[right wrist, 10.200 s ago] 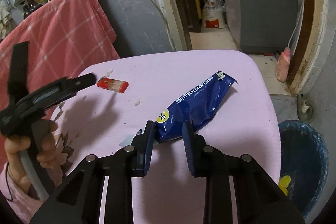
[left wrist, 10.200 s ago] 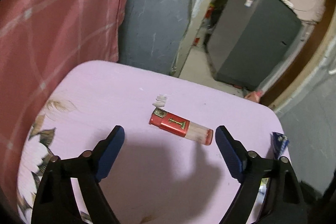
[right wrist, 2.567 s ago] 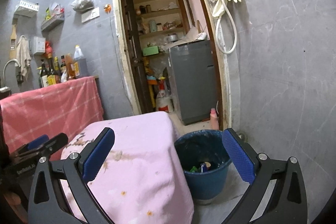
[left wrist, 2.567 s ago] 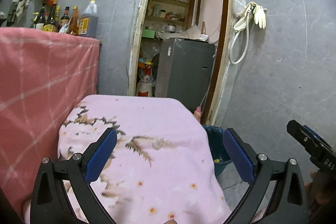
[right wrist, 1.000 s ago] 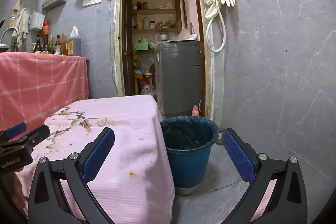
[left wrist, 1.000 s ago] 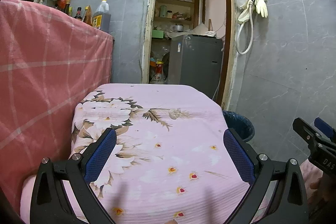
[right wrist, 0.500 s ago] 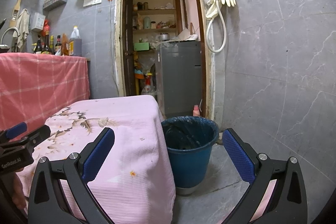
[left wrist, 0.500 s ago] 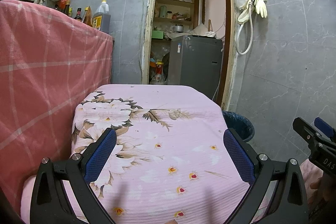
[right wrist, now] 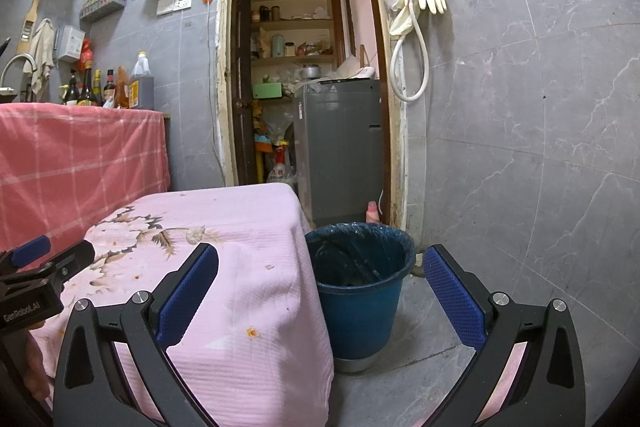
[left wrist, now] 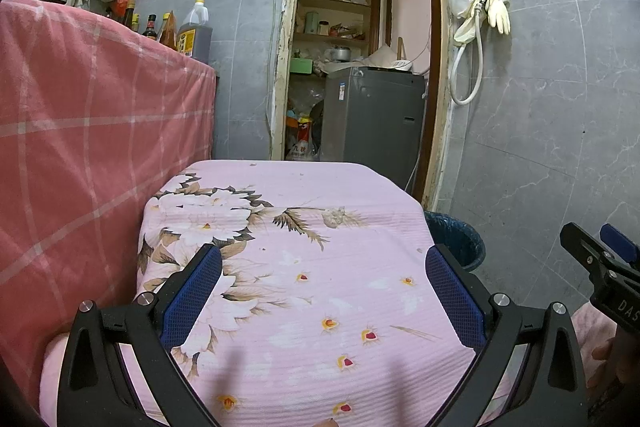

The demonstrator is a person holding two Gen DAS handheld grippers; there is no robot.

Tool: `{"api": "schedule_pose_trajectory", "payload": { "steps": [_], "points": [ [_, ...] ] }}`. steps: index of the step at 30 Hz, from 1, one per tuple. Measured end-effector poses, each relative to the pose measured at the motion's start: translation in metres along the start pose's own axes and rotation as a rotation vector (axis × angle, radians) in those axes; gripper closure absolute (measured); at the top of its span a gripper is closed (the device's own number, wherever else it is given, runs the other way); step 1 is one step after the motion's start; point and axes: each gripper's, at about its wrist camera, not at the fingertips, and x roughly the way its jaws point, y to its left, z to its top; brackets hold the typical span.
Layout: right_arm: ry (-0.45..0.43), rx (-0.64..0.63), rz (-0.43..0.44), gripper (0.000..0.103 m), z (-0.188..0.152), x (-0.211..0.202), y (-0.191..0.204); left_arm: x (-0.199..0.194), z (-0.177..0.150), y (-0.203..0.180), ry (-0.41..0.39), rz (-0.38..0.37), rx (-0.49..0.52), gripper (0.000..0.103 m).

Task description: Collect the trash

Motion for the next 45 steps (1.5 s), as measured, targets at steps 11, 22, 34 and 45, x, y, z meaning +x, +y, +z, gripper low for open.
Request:
{"api": "schedule_pose_trajectory", "payload": {
  "steps": [11,22,34,45],
  "points": [
    [-0.003,0.001,-0.001,0.000,0.0002,-0.0002,-0.0018,-0.0010,0.0000,-0.0001,-0.001,0.003,0.001,0.003],
    [-0.004,0.002,-0.001,0.000,0.0000,-0.0002,-0.0019,-0.0006,-0.0001,0.0011,0.000,0.002,0.000,0.003],
    [-0.004,0.001,-0.001,0.000,-0.0006,-0.0003,-0.0014,-0.0034,-0.0005,0.0012,0.000,0.007,-0.006,0.003],
    [-0.004,0.002,-0.002,0.000,-0.0012,-0.0003,-0.0008,-0.0046,-0.0007,-0.0010,-0.002,0.003,-0.004,0.003]
  ]
}}
